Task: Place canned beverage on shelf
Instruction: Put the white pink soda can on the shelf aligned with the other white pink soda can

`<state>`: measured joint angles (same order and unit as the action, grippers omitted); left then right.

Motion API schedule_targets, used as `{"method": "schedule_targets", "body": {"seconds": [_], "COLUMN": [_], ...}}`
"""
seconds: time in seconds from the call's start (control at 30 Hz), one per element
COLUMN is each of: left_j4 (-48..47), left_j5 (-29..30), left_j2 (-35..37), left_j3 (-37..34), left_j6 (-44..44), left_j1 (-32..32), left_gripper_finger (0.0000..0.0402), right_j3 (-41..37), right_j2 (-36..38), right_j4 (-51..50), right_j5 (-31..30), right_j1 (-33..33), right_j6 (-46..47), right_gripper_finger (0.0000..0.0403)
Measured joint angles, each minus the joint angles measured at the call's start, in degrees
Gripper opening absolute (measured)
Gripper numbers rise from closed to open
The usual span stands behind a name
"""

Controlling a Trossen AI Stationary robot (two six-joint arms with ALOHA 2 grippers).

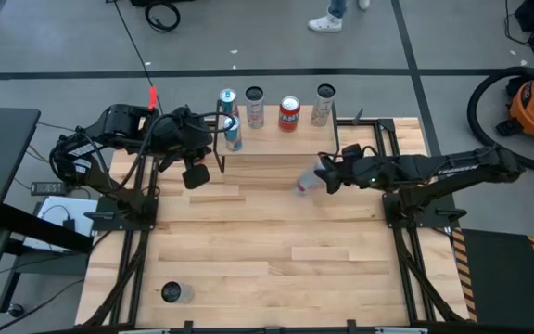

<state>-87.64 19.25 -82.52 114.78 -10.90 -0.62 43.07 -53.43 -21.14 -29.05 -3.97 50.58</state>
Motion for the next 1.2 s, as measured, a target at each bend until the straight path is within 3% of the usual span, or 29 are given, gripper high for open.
{"method": "schedule_targets", "body": {"seconds": [0.27, 0.57, 0.77, 1.2], "left_j4": [-0.01, -0.04, -0.04, -0.07], "left_j5": [-0.01, -0.02, -0.02, 0.00], "left_j2": [0.00, 0.00, 0.00, 0.00], "left_j3": [0.00, 0.00, 0.00, 0.00], "left_j6": [-0.04, -0.02, -0.04, -0.07], "left_j1": [0.00, 0.00, 0.00, 0.00], "left_gripper_finger": [0.0009, 0.0009, 0.0009, 0.0009], "right_j3": [0.78, 14.11, 26.00, 41.59], "right_j2": [-3.85, -12.42, -18.45, -32.40], "right_j4": [19.95, 19.06, 7.72, 3.17], "right_j5": [0.04, -1.36, -3.54, 0.82], "right_j1": [0.04, 0.88, 5.10, 10.07], "right_j6": [-11.85, -23.58, -24.97, -34.20], "right_gripper_finger": [0.0261, 0.0261, 0.0261, 0.0261]}}
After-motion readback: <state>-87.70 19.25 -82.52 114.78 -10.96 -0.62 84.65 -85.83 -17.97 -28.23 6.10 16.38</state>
